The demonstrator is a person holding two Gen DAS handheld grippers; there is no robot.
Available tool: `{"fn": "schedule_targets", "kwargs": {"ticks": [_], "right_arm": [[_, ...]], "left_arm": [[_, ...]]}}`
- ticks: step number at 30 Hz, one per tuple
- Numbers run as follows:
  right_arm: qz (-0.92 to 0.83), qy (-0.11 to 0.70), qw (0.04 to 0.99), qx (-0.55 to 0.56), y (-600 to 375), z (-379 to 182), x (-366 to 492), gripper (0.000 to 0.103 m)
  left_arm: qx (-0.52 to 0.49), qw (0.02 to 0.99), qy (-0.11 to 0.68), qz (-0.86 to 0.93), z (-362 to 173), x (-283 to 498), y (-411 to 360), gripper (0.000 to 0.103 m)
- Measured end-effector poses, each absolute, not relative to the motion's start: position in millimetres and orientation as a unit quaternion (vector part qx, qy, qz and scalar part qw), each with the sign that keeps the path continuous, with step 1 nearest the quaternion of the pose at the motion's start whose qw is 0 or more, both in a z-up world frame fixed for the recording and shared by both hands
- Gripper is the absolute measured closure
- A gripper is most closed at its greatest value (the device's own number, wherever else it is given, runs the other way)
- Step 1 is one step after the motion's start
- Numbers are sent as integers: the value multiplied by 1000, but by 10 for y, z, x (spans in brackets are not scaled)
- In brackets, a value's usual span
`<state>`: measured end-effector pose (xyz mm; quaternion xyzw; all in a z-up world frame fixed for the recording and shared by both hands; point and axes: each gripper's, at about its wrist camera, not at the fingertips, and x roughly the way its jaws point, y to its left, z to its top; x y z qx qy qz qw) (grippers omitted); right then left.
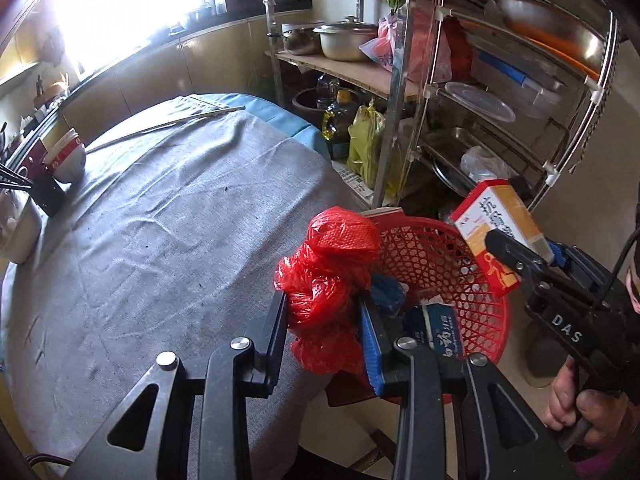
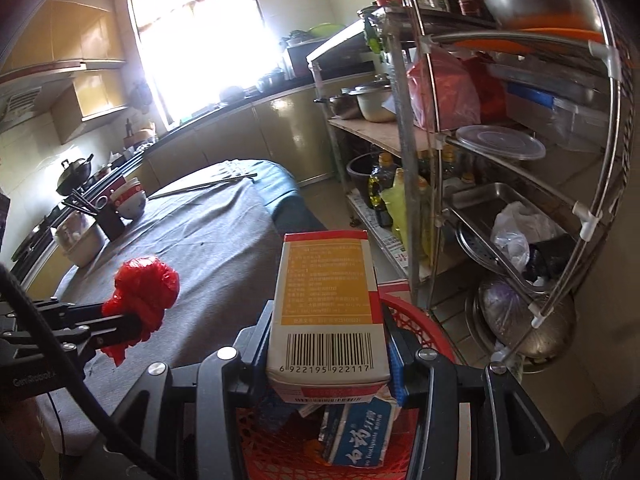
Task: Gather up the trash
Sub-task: 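Open both tools to drop the red bag and carton into the basket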
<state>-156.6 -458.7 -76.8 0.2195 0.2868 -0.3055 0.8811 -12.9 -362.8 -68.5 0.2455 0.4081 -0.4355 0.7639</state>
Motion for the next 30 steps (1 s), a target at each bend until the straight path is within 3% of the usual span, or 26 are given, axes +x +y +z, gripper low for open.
{"fn": "schedule_targets", "kwargs": {"ticks": [24,27,30], "right_arm": [[-322,312,854,262,-4837,-1149,-1679,51],[-312,315,848,290,-4902,-1208,-1703,44],[-315,316,842,303,-4944,-1236,-1729,44]], "left_arm": [[249,695,418,-529,-987,-306,-4083,65],[259,691,423,-526,-1063,-303,-4108,54],[258,694,423,-523,-1096,-280,-4080,51]]}}
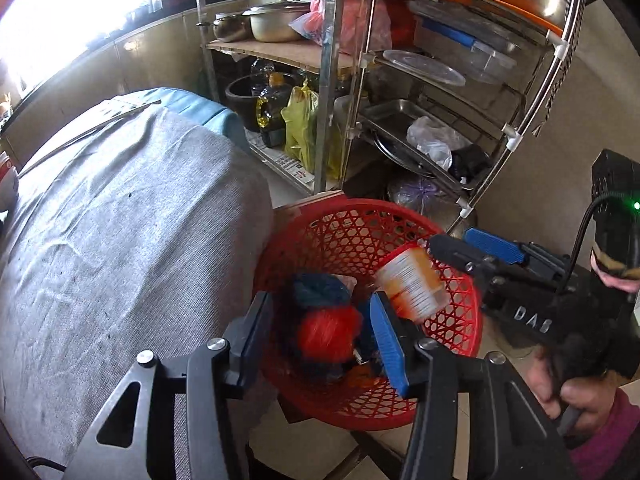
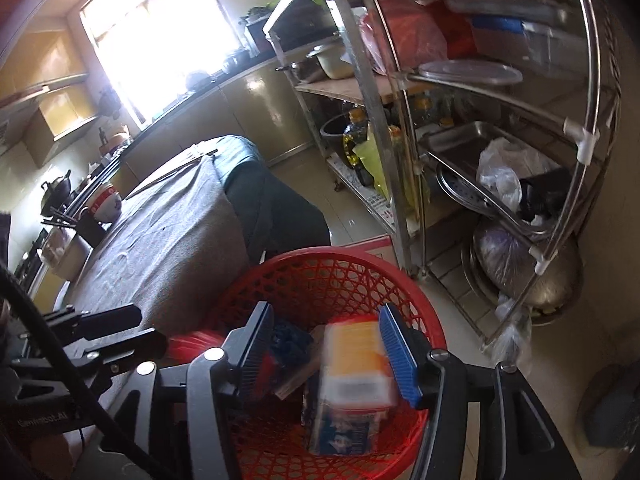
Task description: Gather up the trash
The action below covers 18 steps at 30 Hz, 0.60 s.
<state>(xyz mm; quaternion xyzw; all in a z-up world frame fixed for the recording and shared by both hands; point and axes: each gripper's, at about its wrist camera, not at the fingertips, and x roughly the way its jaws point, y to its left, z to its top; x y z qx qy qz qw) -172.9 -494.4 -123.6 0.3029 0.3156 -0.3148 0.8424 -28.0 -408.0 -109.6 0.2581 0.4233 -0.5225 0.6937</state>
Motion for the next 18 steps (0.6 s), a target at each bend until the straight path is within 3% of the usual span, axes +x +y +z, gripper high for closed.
{"fn": "schedule_targets", "kwargs": {"ticks": [6,14,18], "right_arm": [[-318,309,843,305,-4965,-1180,-1752,44],[-306,309,858,274,-4771,-1008,-1585,44],[-299,308,868,248,-4598,-891,-1479,44]], "left_arm": [[258,713,418,-500,-1022,-165,-3909,51],[250,773,397,-428,-754,62,-3576,36],[239,799,373,-407,-562,117,-3358,36]]}}
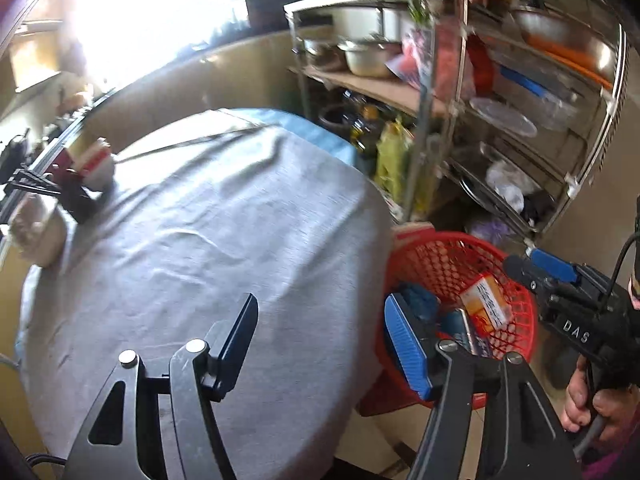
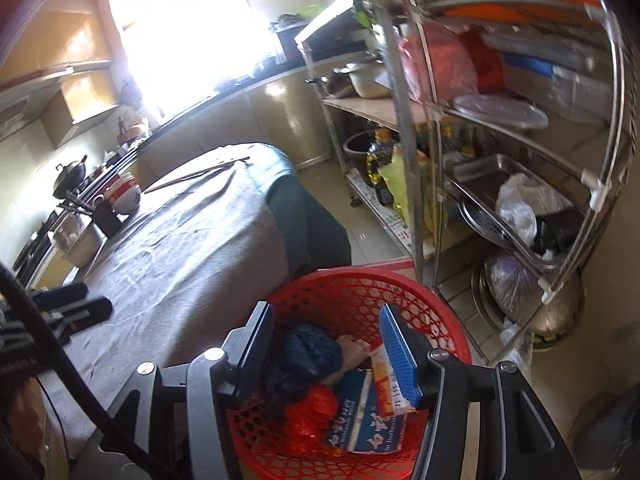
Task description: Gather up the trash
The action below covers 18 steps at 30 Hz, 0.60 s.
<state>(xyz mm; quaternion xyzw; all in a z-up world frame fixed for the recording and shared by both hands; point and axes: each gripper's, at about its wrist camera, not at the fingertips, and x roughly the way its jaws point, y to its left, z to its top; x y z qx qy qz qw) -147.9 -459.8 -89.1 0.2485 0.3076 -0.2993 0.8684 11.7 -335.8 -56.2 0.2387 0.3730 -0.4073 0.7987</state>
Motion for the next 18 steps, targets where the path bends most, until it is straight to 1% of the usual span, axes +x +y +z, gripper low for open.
{"fn": "schedule_targets", "kwargs": {"ticks": [18], "right_arm": [[-271,294,903,157,-3914,-435,-1187,44]], "left_arm": [[218,853,328,-344,-137,97,-2596,36]]}}
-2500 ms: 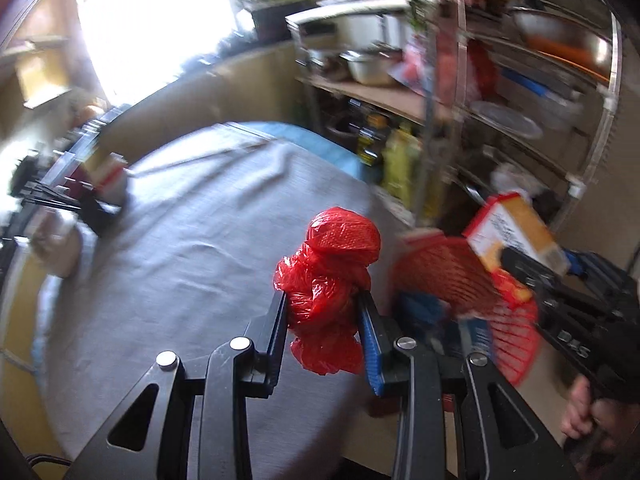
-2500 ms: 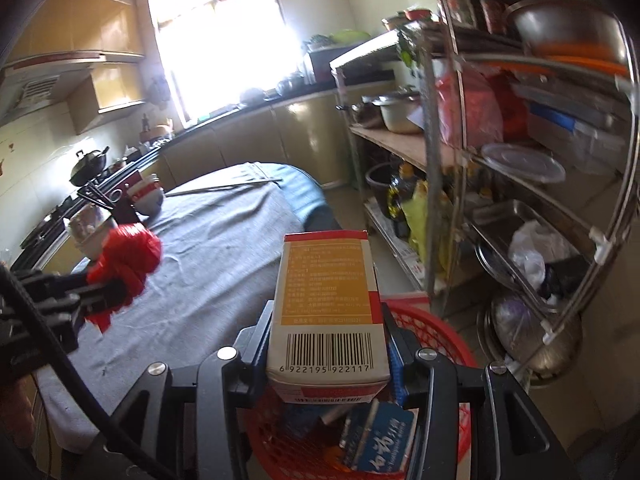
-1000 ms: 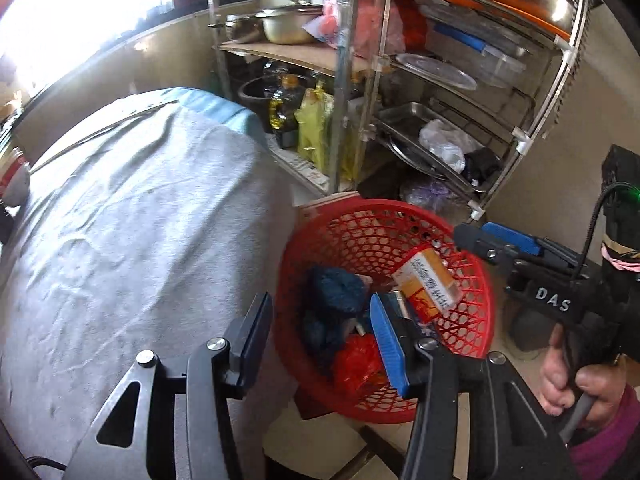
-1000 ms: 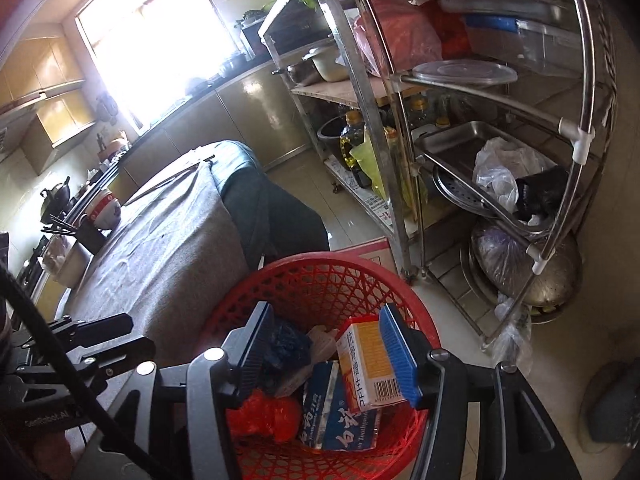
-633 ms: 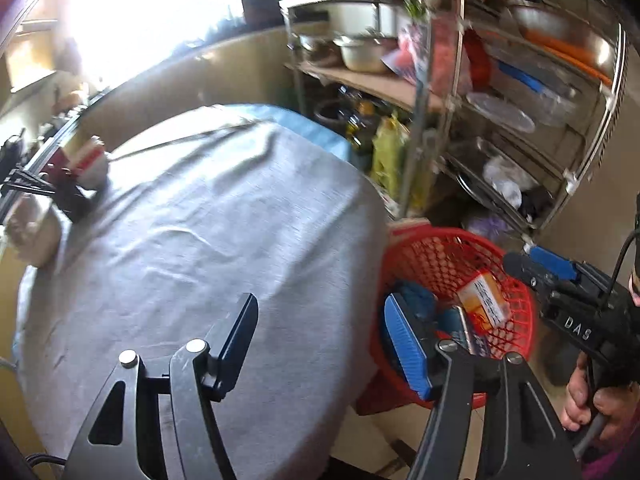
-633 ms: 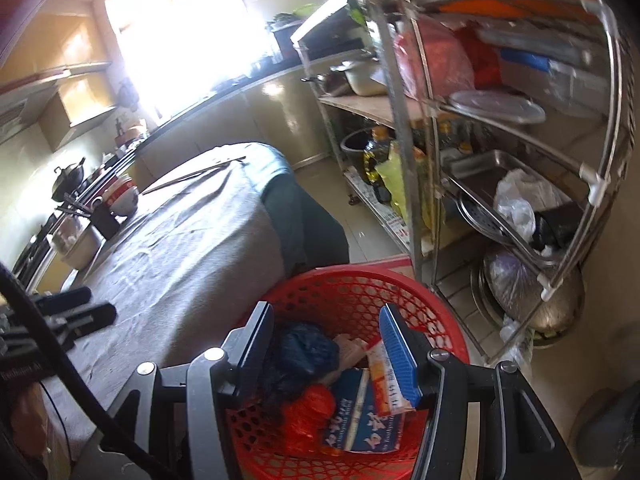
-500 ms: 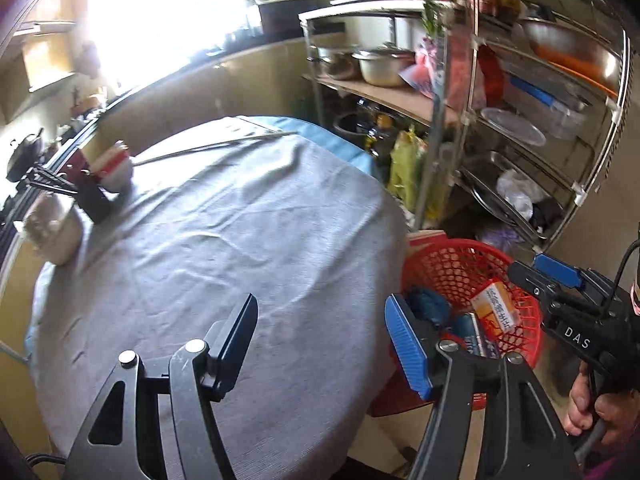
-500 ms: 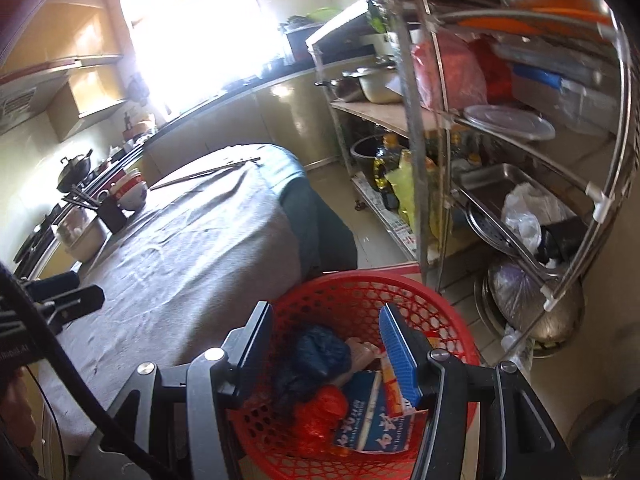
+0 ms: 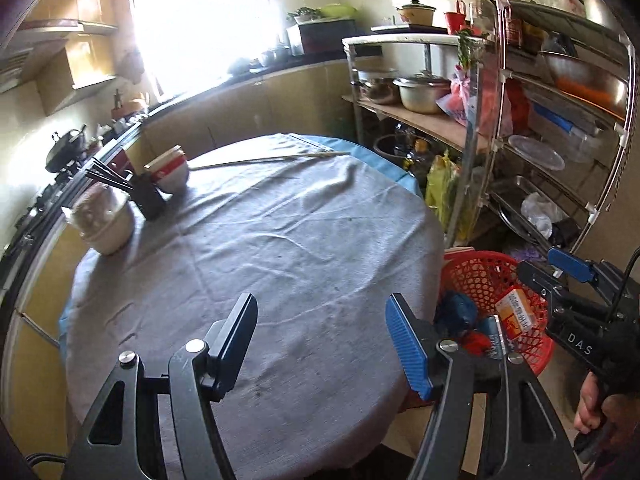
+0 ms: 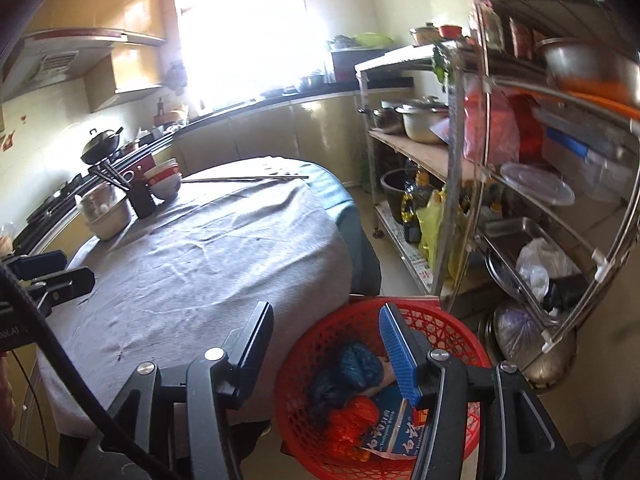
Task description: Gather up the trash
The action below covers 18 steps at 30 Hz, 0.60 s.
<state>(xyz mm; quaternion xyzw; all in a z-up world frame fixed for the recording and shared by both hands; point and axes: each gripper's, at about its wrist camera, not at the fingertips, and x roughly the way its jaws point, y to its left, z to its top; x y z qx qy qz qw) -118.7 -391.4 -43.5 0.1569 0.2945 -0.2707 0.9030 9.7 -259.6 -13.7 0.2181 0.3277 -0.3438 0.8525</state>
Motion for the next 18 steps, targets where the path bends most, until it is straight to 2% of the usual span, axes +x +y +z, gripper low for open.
{"fn": "schedule_targets", "kwargs": {"ticks": [18], "right_arm": [[-173,280,936,123,-3066,10,-599,41]], "left_arm": [[141,907,320,-235,157,334,-1507,35]]}}
